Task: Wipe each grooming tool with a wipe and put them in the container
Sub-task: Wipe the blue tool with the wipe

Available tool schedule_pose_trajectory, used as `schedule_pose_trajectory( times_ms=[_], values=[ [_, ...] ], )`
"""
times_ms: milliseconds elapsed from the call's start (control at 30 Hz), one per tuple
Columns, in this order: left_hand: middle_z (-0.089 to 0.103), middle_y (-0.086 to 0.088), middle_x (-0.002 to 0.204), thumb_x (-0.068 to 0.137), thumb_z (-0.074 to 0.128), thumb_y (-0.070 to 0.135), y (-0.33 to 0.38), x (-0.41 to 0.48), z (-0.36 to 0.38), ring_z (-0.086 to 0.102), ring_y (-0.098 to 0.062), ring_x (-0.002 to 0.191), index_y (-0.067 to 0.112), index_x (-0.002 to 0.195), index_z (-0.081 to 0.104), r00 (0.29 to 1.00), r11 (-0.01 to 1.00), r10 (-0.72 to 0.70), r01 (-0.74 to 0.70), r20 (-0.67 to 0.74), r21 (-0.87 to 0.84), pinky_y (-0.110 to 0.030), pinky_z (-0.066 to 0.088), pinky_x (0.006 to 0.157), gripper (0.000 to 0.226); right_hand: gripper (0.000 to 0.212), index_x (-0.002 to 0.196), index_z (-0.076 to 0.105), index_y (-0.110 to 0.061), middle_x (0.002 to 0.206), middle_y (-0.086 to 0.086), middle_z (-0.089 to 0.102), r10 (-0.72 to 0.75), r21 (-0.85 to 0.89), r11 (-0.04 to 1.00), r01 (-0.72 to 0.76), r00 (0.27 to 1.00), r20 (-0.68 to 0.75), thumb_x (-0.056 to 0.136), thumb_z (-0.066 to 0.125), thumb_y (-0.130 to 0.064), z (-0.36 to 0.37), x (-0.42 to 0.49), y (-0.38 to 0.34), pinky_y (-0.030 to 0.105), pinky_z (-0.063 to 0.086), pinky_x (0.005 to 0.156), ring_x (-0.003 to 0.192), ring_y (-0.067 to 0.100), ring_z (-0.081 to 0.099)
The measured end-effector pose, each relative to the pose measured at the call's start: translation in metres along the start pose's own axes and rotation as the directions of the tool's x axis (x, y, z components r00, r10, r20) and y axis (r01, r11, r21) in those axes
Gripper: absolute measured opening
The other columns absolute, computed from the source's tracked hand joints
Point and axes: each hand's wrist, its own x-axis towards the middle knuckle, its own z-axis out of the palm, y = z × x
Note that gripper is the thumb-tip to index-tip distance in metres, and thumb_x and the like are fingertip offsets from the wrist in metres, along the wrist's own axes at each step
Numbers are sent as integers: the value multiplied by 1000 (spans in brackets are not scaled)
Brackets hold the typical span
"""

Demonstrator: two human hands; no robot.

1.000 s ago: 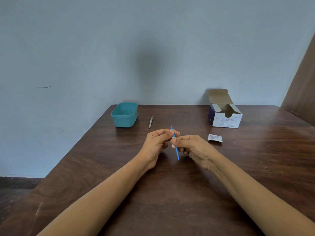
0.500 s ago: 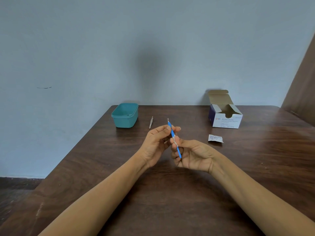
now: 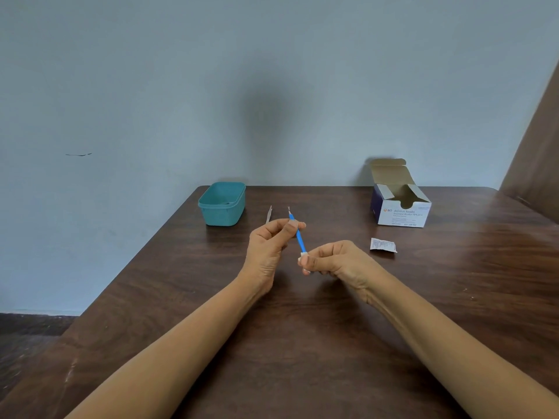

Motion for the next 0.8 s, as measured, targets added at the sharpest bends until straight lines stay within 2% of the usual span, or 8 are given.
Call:
schedule_pose_trajectory(
  times_ms=[100,233,333,400,467,533,633,800],
  values=[
    [75,6,84,88,65,14,-4,0,1,67,-5,87,18,85,73,990,987,121,-113,-70,117,-12,50,75,9,10,75,76,-12,67,-8,73,-78,-162,985,58,990,-114,75,79,-21,2,0,1,18,49,79,74,0,67],
    [74,-2,87,88,66,18,-9,1,1,66,-10,88,20,87,73,978,974,171,-149,-123,169,-13,52,75,7,8,74,76,-25,56,-15,64,-227,-468,881,75,934,-277,73,80,-32,9,-4,-1,10,42,55,59,-7,60],
    [74,6,87,90,63,17,-7,0,1,67,-5,90,18,88,73,988,983,135,-124,-77,134,-11,50,76,10,10,75,75,-25,60,-13,66,-267,-536,841,74,918,-292,74,79,-35,13,-7,0,16,46,58,63,-1,62],
    [74,6,89,91,60,17,-5,1,-2,64,-6,88,19,85,74,997,994,69,-66,-31,87,-17,48,79,15,12,75,76,-22,61,-11,68,-225,-426,898,110,947,-230,74,80,-33,10,-6,1,13,47,63,65,-2,64],
    [74,3,91,92,58,17,-3,3,-5,60,-8,84,19,83,75,1000,1000,-12,12,-2,4,-25,44,79,19,16,76,77,-12,67,-5,72,-140,-213,971,111,982,-126,76,78,-28,5,-5,1,15,48,72,67,-1,65],
    [74,2,89,93,55,14,0,4,-6,60,-6,81,13,86,72,997,992,-72,74,25,-103,-24,45,76,18,17,78,76,-7,70,-3,72,-37,-29,999,36,999,-31,78,75,-24,3,-4,0,13,41,64,62,1,59],
    [74,4,84,94,52,12,4,4,-5,64,-3,78,10,90,66,989,968,-132,142,63,-205,-26,46,79,16,19,79,75,-12,69,-3,68,101,169,979,-118,989,105,73,72,-30,4,-3,0,17,32,58,59,5,43],
    [73,4,84,95,50,12,6,5,-7,64,-3,76,11,92,63,981,956,-158,180,109,-234,-28,46,81,14,16,76,75,-13,67,-5,62,192,423,853,-306,938,290,71,68,-27,2,-3,1,17,36,57,57,4,44]
  ],
)
